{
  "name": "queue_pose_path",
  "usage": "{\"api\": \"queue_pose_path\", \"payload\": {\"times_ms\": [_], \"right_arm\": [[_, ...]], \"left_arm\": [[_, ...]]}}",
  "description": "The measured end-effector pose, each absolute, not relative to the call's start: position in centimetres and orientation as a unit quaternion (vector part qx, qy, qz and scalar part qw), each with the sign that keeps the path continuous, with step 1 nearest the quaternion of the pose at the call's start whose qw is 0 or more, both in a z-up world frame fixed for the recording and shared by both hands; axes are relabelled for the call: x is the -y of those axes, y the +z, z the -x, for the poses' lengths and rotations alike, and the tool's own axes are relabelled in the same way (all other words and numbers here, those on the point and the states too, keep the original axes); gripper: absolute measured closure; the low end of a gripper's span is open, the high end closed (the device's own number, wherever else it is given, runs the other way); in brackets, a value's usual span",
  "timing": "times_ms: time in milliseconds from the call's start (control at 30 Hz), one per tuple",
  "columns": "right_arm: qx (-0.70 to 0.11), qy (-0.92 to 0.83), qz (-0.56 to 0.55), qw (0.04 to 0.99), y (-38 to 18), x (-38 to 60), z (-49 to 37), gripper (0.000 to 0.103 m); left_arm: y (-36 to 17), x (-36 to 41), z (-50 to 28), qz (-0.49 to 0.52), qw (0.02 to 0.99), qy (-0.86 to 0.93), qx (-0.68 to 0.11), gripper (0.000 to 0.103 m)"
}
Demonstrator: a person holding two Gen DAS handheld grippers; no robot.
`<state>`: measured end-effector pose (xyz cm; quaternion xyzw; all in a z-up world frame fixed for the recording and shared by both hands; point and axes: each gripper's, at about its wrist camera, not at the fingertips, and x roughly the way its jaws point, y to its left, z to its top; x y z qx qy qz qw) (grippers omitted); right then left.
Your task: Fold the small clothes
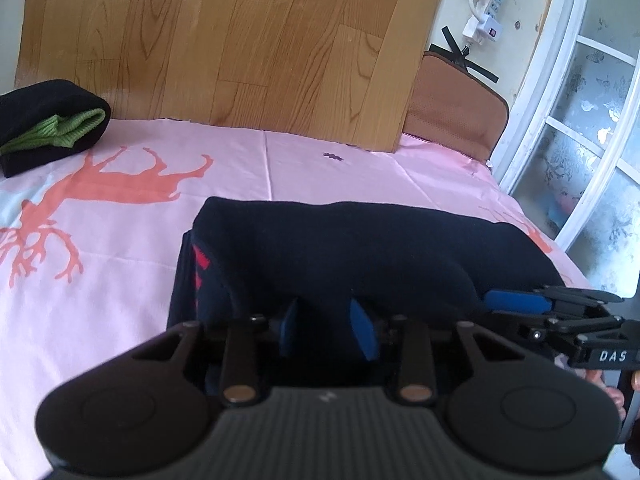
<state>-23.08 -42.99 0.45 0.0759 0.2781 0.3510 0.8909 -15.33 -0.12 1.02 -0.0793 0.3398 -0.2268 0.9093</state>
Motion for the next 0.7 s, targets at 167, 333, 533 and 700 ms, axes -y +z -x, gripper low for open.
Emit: {"api": "queue_pose_path", "payload": {"times_ms": [167, 333, 533, 700], "right_arm": [[-0.248, 0.392, -0.104, 0.88, 2.2, 42.9, 24.3, 0.056], [-0.265, 0.446, -0.045, 0.854, 1.3, 39.0, 25.6, 0.058], [-0.285, 0.435, -0.051, 0.852, -1.0, 39.0, 25.2, 0.058], [-0.279, 0.431, -0.054, 0.857, -1.1, 40.4, 26.2, 0.057]], "left_arm": [[1.1, 0.1, 15.3, 0.082, 0.908, -0.227, -0.342, 0.069], [1.1, -0.1, 15.1, 0.089, 0.906, -0.228, -0.346, 0.069], [1.1, -0.2, 15.0, 0.088, 0.906, -0.228, -0.346, 0.069], [1.1, -0.2, 15.0, 0.093, 0.905, -0.232, -0.345, 0.068]]}}
